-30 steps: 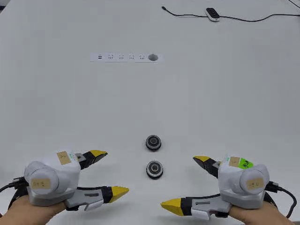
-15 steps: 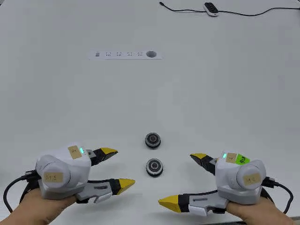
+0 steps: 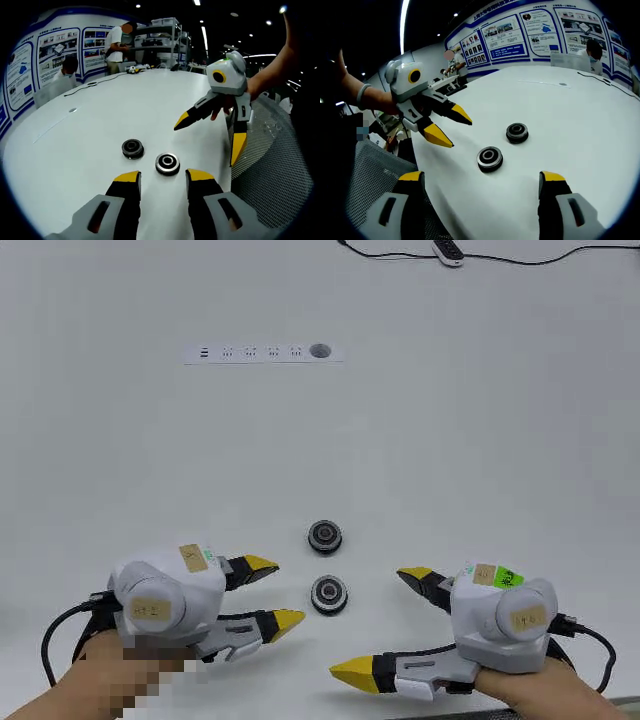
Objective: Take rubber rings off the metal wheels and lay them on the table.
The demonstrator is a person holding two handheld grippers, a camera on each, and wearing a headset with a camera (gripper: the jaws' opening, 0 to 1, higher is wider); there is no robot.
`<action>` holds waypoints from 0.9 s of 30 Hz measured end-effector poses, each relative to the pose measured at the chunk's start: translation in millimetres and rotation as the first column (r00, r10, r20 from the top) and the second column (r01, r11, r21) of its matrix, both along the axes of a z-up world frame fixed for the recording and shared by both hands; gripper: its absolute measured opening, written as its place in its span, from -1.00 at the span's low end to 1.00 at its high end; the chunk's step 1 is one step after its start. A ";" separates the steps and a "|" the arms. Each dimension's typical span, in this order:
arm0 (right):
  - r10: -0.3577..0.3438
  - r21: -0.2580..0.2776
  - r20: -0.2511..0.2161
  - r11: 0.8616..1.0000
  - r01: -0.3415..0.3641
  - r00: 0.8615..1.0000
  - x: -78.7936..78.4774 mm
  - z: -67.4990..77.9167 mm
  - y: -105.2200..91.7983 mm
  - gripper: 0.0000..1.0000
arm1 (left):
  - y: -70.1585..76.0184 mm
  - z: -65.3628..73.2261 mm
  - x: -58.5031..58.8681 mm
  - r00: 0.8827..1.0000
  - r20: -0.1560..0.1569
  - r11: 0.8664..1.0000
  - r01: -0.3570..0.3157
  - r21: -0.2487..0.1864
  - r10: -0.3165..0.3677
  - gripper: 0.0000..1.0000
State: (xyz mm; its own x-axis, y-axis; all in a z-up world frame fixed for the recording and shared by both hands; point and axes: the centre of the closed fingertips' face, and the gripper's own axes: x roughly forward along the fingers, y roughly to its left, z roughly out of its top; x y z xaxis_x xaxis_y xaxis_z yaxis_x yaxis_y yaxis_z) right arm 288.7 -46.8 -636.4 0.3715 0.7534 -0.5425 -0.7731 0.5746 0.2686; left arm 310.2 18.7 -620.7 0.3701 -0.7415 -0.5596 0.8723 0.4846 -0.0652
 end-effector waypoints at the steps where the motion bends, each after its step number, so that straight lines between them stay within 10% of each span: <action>1: 0.000 0.000 0.000 1.000 0.000 1.000 0.1 -0.3 0.3 0.91 | -2.0 -0.6 0.5 1.000 0.000 1.000 0.004 0.002 -0.004 -0.26; 27: -0.012 0.043 -0.022 0.999 0.013 1.000 4.9 -1.2 7.0 0.87 | -35.8 -18.7 9.1 0.993 0.000 0.989 0.121 0.088 -0.122 -0.60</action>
State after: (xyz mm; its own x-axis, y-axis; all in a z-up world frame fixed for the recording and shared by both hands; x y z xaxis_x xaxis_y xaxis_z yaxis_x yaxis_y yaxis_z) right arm 293.7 -39.9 -637.7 0.3690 0.7719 -0.5177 -0.7597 0.5714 0.3105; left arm 319.4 -17.1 -639.4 0.2834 -0.7296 -0.6223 0.9254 0.3784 -0.0221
